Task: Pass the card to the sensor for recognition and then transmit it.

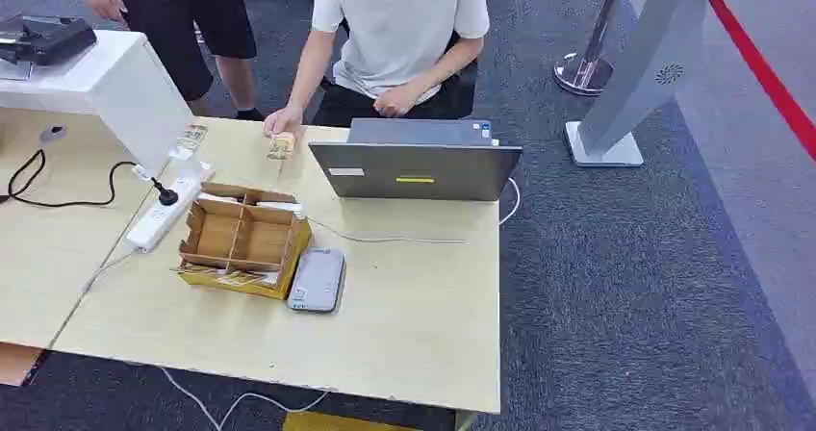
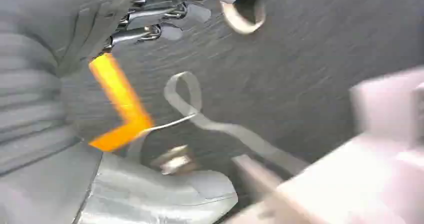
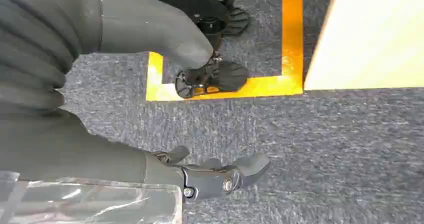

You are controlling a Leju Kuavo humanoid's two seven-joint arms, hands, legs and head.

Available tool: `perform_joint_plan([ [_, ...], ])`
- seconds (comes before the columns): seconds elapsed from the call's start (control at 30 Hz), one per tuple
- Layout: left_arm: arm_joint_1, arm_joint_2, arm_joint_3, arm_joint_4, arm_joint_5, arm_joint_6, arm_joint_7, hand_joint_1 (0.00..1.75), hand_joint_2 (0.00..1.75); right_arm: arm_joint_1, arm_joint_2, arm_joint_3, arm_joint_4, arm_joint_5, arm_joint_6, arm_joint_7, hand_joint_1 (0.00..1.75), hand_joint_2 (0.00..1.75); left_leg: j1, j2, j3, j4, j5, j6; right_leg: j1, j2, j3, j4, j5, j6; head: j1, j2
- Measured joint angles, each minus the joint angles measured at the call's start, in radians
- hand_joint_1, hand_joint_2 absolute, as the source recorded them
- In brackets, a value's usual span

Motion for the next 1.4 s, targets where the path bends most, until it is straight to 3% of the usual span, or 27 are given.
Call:
perform_joint_plan([
  [0.2, -0.010, -0.006, 0.082, -0.163, 0.099, -0.011, -0.049, 0.00, 1.75, -0.024, -0.002, 0.000, 0.012, 0.000, 0.000, 0.001, 0.00, 1.75, 0.000, 0.000, 0.000, 0.000, 0.000, 0.000, 0.000, 0.000, 0.000, 0.000, 0.000, 0.000, -0.001, 0.000],
  [0.43, -0.017, -0.005, 0.081, -0.420, 0.179, -0.015, -0.069, 0.00, 1.75, -0.044, -0.002, -0.002, 0.021, 0.013, -0.003, 0.010, 0.00, 1.75, 0.000, 0.000, 0.000, 0.000, 0.000, 0.000, 0.000, 0.000, 0.000, 0.000, 0.000, 0.000, -0.001, 0.000],
  [0.67, -0.050, 0.002, 0.058, -0.688, 0.182, -0.043, -0.068, 0.00, 1.75, -0.063, -0.002, -0.005, 0.031, 0.031, 0.001, 0.023, 0.00, 1.75, 0.001, 0.000, 0.000, 0.000, 0.001, -0.001, 0.001, 0.000, 0.000, 0.000, 0.001, -0.001, -0.001, 0.000],
  [0.87, -0.116, -0.010, 0.028, -0.872, 0.075, -0.105, -0.050, 0.00, 1.75, -0.071, -0.002, -0.005, 0.037, 0.044, 0.006, 0.033, 0.00, 1.75, 0.001, 0.000, 0.000, 0.000, 0.001, -0.001, 0.001, 0.000, 0.000, 0.000, 0.001, -0.001, -0.001, 0.000],
  [1.07, -0.155, -0.029, -0.072, -0.994, -0.093, -0.101, -0.021, 0.00, 1.75, -0.078, -0.001, -0.005, 0.039, 0.056, 0.016, 0.042, 0.00, 1.75, 0.001, 0.001, 0.001, 0.000, 0.002, -0.001, 0.001, 0.000, 0.000, 0.000, 0.002, -0.002, -0.001, 0.000],
  [1.23, -0.175, -0.030, -0.164, -1.055, -0.242, -0.076, 0.008, 0.00, 1.75, -0.082, 0.000, -0.005, 0.042, 0.069, 0.019, 0.051, 0.00, 1.75, 0.001, 0.001, 0.001, 0.000, 0.002, -0.001, 0.001, 0.001, 0.000, 0.000, 0.002, -0.002, -0.001, 0.000],
  [1.4, -0.203, 0.002, -0.273, -1.063, -0.387, -0.053, 0.066, 0.00, 1.75, -0.085, 0.002, -0.005, 0.044, 0.074, 0.025, 0.056, 0.00, 1.75, 0.001, 0.001, 0.001, 0.000, 0.002, -0.001, 0.001, 0.001, 0.000, 0.000, 0.002, -0.002, -0.001, 0.000],
])
